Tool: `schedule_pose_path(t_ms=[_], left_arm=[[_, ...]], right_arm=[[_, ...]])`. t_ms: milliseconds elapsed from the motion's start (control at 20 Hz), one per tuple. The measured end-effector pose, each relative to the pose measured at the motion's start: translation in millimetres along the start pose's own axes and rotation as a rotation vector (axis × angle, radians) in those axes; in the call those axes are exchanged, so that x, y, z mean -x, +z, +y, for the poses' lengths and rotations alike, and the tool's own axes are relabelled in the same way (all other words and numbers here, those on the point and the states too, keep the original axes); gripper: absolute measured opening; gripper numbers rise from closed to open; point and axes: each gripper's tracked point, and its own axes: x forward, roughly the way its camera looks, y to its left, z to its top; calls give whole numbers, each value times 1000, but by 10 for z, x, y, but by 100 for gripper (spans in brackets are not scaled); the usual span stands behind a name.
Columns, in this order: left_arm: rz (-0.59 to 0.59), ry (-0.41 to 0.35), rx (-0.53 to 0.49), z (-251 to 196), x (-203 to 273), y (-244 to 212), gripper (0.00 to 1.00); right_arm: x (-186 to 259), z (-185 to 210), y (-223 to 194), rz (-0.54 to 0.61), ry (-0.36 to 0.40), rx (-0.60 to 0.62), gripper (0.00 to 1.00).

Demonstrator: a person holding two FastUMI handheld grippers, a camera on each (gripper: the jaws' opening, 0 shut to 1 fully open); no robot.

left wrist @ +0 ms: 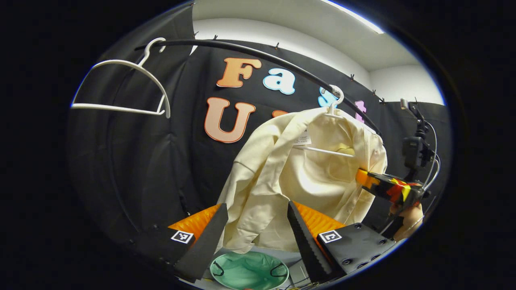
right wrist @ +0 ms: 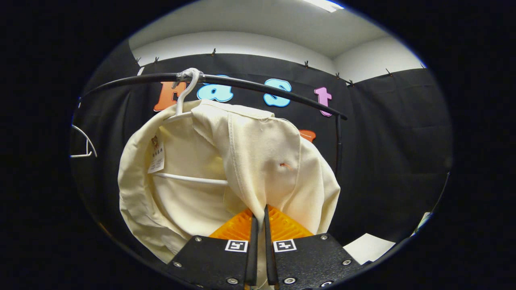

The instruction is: Grasp the clothes on the hanger with both hands and then place them into the laundry hamper below.

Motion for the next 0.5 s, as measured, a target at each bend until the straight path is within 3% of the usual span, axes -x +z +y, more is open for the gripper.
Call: schedule_pose_path(t_ms=[200, 500], left_arm=[[9, 32, -18, -168, -257, 8, 100], [18, 72, -31, -390, -690, -24, 97]], right_arm=[[114, 9, 41, 5, 88, -8, 2], [281, -70, 143, -27, 157, -24, 1]])
